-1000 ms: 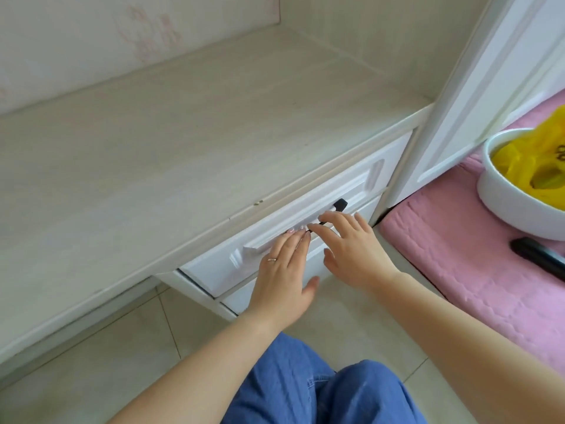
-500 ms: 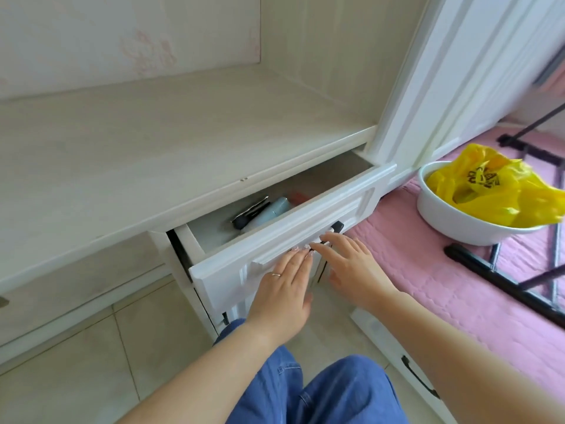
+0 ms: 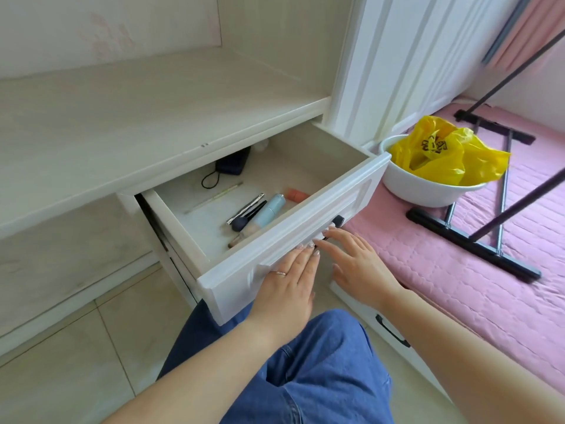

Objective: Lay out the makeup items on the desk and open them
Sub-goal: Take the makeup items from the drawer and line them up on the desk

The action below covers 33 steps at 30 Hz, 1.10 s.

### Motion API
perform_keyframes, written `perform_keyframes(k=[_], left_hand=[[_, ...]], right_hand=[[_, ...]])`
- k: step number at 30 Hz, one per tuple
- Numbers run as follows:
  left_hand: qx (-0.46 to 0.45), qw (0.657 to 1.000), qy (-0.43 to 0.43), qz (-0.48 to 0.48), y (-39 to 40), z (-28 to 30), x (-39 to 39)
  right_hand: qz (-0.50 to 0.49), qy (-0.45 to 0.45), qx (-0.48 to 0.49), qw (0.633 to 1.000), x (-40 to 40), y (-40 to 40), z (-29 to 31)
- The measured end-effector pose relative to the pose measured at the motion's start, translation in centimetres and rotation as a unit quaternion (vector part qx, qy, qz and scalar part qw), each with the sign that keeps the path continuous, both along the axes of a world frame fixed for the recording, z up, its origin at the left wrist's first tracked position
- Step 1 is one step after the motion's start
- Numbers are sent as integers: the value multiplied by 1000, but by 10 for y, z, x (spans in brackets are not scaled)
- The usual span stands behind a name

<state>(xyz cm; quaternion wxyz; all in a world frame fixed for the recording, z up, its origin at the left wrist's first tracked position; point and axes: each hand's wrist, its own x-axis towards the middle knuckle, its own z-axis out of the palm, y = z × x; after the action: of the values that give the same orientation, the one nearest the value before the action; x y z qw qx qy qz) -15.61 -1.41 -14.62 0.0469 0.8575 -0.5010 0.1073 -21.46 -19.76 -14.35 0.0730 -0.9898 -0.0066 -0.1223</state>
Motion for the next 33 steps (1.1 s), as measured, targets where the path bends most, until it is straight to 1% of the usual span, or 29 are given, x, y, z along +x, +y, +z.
perform_keyframes(k=[2,5,8,10,11,13,15,16,17,19,22,25,33], left_hand=[[-12,999,30,-7,-1,6,-6],[-92,992,71,-43,2,27,-12],[-187,975,75,-93,11,63,-2],[-227,967,74,-89,18,84,11],[-230,968,76,-69,22,92,19],[-191,976,99,-1,29,103,32],[-134,976,159,63,35,104,43],[-114,972,189,85,38,103,47],[-106,966,216,98,40,102,49],[-118,954,255,103,43,101,50],[-132,941,295,94,42,102,50],[-146,926,334,94,42,103,49],[-124,928,340,83,39,101,29]], right_hand=[[-1,2,0,1000,-4,-2,3],[13,-47,4,999,-1,-5,18],[-20,-143,85,986,9,2,43],[-38,-176,131,975,18,10,61],[-39,-167,140,975,24,14,68],[-46,-95,135,985,37,17,77],[-68,-20,115,991,47,17,77],[-75,-6,110,991,50,17,76],[-79,-2,109,991,52,16,76],[-77,-7,106,991,52,17,77],[-80,-17,94,992,51,17,78],[-80,-30,106,991,46,16,77],[-78,-43,107,990,25,11,69]])
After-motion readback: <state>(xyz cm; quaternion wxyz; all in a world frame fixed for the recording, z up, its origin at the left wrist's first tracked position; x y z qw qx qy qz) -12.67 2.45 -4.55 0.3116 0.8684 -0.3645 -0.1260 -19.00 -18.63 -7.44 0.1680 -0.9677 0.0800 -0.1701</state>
